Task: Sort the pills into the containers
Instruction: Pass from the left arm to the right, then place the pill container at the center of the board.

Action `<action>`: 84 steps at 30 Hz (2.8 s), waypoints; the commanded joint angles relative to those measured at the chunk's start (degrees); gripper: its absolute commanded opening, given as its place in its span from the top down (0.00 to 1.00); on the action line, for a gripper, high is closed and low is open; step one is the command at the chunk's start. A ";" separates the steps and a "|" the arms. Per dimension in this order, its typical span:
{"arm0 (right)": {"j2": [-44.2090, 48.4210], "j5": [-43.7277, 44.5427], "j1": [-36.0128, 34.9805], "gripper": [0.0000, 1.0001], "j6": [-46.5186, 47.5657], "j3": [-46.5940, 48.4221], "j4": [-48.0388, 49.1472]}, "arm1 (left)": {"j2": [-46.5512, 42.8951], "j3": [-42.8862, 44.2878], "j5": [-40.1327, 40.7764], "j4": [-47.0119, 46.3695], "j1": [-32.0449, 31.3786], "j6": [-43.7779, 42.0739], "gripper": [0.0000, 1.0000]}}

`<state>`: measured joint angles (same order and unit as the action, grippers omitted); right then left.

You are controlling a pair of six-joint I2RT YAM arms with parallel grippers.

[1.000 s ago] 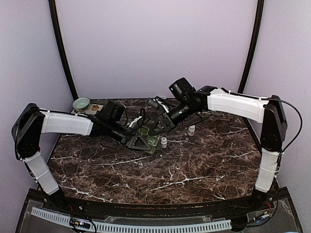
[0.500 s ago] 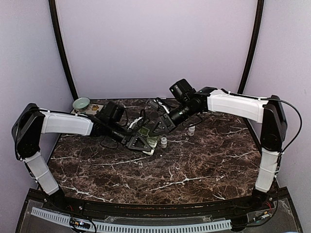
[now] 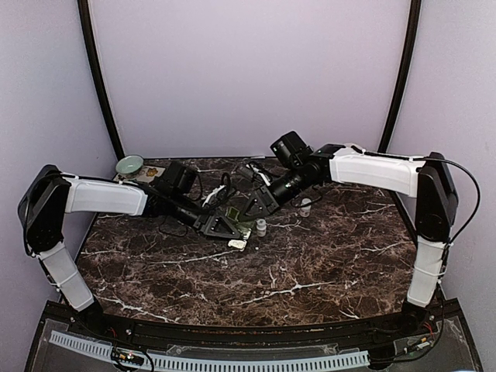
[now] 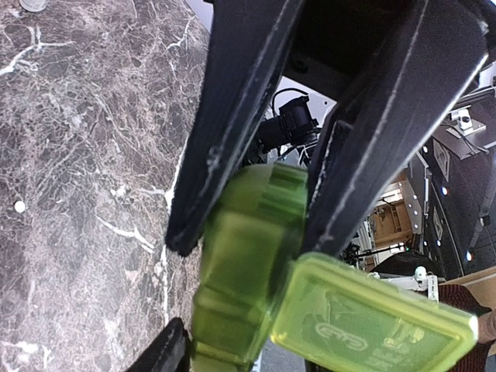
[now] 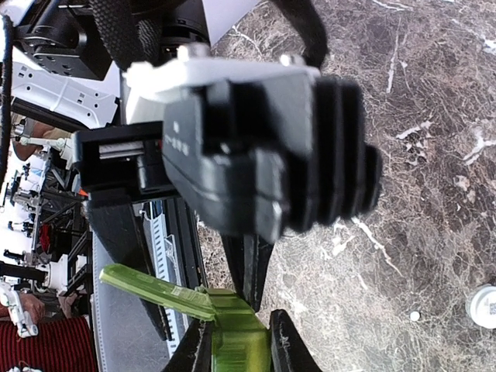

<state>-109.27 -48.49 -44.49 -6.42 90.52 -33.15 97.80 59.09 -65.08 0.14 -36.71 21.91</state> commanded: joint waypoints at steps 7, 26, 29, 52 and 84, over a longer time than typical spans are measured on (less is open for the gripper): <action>3.35 1.38 -0.23 1.00 -3.09 -3.39 3.89 | -7.94 -3.93 4.90 -3.74 4.37 1.76 0.46; 19.32 14.23 7.59 1.00 -28.28 -29.32 30.22 | -19.30 -12.60 31.05 -11.99 7.73 4.79 0.40; 22.33 17.80 9.22 1.00 -32.91 -34.56 34.09 | -19.79 -13.70 33.26 -13.22 7.90 5.52 0.38; 18.63 33.18 11.83 1.00 -57.04 -54.87 62.94 | -15.45 -15.19 30.44 -21.04 8.04 9.61 0.38; 6.25 43.35 10.34 0.77 -65.62 -61.90 76.55 | -12.89 -14.76 28.85 -21.38 7.99 9.41 0.38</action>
<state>-101.97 -6.92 -33.67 -72.77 30.44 44.51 84.47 43.94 -35.03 -19.77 -29.08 31.75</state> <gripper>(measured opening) 0.212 0.617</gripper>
